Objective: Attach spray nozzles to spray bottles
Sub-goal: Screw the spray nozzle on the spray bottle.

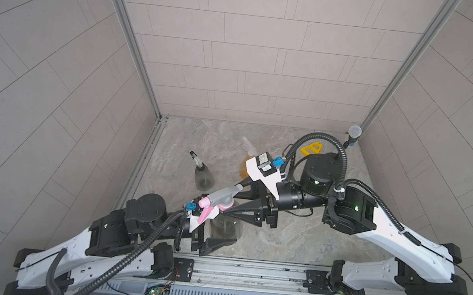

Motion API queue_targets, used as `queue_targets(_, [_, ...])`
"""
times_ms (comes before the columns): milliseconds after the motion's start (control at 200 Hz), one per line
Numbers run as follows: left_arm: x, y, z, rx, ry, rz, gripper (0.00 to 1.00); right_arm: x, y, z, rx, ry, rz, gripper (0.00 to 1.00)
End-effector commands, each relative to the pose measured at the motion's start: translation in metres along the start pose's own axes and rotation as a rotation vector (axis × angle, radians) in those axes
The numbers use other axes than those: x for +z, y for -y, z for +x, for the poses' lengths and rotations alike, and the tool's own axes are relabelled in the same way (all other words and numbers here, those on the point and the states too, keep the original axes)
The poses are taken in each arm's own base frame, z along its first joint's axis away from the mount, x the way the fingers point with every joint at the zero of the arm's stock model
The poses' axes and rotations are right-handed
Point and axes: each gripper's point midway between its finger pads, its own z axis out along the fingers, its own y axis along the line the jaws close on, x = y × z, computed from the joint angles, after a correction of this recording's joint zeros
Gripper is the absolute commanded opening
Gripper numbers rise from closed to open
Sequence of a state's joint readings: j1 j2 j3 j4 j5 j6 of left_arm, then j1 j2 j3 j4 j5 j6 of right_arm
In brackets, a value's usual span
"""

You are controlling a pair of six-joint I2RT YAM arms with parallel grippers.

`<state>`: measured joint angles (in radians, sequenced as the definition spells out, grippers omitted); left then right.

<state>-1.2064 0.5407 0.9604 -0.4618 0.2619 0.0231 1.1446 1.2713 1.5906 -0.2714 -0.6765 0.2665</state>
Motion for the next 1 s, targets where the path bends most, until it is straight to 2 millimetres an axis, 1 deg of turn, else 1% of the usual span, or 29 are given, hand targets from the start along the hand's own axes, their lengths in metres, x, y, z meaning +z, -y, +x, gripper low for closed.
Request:
queue_targets(0, [0.0,0.002,-0.007,0.0,0.028,0.012,0.0,-0.006,-0.018,-0.026,-0.039,0.072,-0.058,0.44])
queue_targets(150, [0.0,0.001,-0.006,-0.002,0.026,0.006,0.0,-0.003,-0.018,-0.025,-0.036,0.068,-0.065,0.38])
queue_targets(255, [0.001,-0.001,-0.006,-0.003,0.026,-0.002,0.0,-0.001,-0.018,-0.021,-0.032,0.058,-0.069,0.32])
queue_targets(420, [0.001,-0.003,-0.007,-0.001,0.024,-0.017,0.0,0.0,-0.019,-0.017,-0.03,0.045,-0.067,0.32])
queue_targets(535, [0.002,-0.008,-0.009,0.001,0.024,-0.04,0.0,0.003,-0.017,-0.01,-0.028,0.022,-0.047,0.28])
queue_targets(630, [0.001,-0.013,-0.011,0.003,0.019,-0.075,0.0,0.005,-0.014,-0.002,-0.037,-0.004,0.0,0.26])
queue_targets(740, [0.001,-0.026,-0.012,0.009,0.001,-0.145,0.0,0.009,-0.009,0.009,-0.024,-0.035,0.064,0.22])
queue_targets(906, [0.0,-0.044,-0.01,0.02,-0.019,-0.248,0.0,0.014,0.0,0.028,-0.007,-0.1,0.214,0.17])
queue_targets(996, [-0.002,-0.049,-0.011,0.026,-0.008,-0.279,0.0,0.018,0.005,0.036,0.004,-0.112,0.303,0.16])
